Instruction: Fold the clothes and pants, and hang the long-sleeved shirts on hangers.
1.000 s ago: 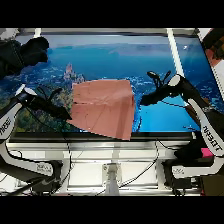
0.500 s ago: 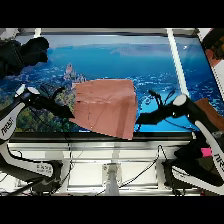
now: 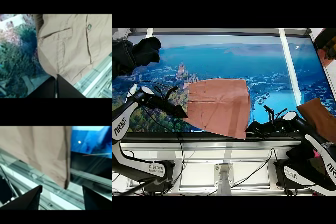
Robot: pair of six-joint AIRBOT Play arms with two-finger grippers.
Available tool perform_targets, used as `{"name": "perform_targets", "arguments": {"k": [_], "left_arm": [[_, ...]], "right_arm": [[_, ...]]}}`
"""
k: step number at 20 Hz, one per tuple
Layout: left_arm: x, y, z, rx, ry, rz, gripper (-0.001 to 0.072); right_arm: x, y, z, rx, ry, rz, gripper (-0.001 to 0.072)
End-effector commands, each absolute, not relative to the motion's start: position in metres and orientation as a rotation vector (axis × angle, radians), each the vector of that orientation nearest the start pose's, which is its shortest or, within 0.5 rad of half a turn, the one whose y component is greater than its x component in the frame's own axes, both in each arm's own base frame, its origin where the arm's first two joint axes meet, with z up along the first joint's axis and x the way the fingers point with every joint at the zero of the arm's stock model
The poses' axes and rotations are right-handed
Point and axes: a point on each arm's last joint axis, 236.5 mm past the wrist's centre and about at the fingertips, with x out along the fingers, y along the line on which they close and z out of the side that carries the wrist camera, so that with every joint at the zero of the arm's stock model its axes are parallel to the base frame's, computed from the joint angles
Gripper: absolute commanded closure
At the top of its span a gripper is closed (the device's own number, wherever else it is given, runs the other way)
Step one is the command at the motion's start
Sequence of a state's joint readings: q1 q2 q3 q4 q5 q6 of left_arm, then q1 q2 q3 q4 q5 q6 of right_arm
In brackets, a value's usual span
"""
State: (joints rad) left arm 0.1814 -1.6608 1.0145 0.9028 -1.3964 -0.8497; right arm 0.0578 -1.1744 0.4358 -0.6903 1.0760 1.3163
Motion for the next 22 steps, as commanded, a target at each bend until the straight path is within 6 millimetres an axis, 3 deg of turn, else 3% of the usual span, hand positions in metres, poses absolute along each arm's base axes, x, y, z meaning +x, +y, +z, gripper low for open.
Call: {"name": "perform_targets", "arguments": {"k": [1, 7, 8, 9, 15, 17, 19, 22], "left_arm": [[0.304, -0.097, -0.101, -0.435, 1.595, -0.803, 0.0698], [0.31, -0.104, -0.096, -0.476, 1.566, -0.809, 0.0698], [0.31, -0.104, -0.096, -0.477, 1.566, -0.809, 0.0698], [0.31, -0.104, -0.096, -0.477, 1.566, -0.809, 0.0698], [0.31, -0.104, -0.096, -0.477, 1.566, -0.809, 0.0697], [0.31, -0.104, -0.096, -0.477, 1.566, -0.809, 0.0698], [0.31, -0.104, -0.096, -0.477, 1.566, -0.809, 0.0697], [0.31, -0.104, -0.096, -0.477, 1.567, -0.809, 0.0698]], "right_arm": [[0.195, 0.165, -0.108, 0.766, 1.652, 0.336, 0.0159], [0.21, 0.16, -0.112, 0.781, 1.594, 0.284, 0.0163], [0.211, 0.162, -0.111, 0.793, 1.593, 0.287, 0.0193], [0.21, 0.165, -0.11, 0.791, 1.595, 0.294, 0.0224], [0.185, 0.198, -0.119, 0.686, 1.647, 0.359, 0.0224], [0.185, 0.204, -0.119, 0.679, 1.64, 0.369, 0.0235], [0.192, 0.206, -0.118, 0.699, 1.61, 0.362, 0.033], [0.205, 0.205, -0.117, 0.717, 1.559, 0.342, 0.0601]]}}
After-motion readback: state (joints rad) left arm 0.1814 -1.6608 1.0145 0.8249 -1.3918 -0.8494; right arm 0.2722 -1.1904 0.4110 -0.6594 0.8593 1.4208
